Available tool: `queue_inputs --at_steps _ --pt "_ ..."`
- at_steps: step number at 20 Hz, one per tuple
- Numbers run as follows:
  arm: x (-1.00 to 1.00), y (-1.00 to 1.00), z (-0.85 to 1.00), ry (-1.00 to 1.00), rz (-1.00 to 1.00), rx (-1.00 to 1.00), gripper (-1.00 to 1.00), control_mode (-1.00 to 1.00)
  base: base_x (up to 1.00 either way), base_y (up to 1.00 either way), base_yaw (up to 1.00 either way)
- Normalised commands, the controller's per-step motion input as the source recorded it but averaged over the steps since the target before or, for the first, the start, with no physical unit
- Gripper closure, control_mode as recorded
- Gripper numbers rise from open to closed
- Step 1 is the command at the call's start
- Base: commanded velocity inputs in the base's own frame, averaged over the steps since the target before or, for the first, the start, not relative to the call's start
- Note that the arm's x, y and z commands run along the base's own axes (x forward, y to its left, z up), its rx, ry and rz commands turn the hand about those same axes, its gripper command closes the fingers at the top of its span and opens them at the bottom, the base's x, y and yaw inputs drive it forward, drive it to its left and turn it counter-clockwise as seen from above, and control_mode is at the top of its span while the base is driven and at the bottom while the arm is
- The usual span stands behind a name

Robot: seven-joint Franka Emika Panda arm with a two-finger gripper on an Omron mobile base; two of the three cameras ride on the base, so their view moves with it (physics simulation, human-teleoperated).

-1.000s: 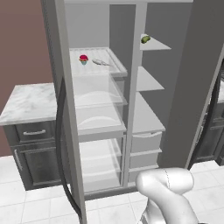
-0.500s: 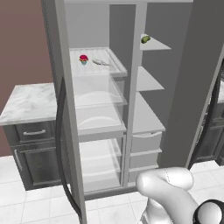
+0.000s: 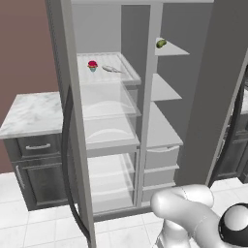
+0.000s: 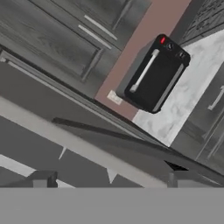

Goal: Pick up the frozen fish from the freezer, place it on any shelf in the fridge, and close the fridge and freezer doors when done.

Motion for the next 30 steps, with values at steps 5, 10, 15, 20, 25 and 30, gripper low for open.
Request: queue_inputs --at_steps 5,10,15,20,25,30 --pt "0.6 -0.31 -0.21 0.02 0.07 0.08 -1.0 -1.0 0.0 0.0 0.0" --pt "0.66 -0.25 -0.25 0.0 0.14 0.15 -1.0 -1.0 0.0 0.0 0.0" --pt "0.6 -0.2 -0.25 0.0 0.17 0.16 -1.0 -1.0 0.0 0.0 0.0" --pt "0.62 -0.04 -0.21 0.01 0.16 0.15 -1.0 -1.0 0.0 0.0 0.0" --pt "0.6 0.0 -0.18 0.03 0.16 0.14 -1.0 -1.0 0.0 0.0 0.0" --pt "0.48 0.0 -0.11 0.04 0.16 0.12 -1.0 -1.0 0.0 0.0 0.0"
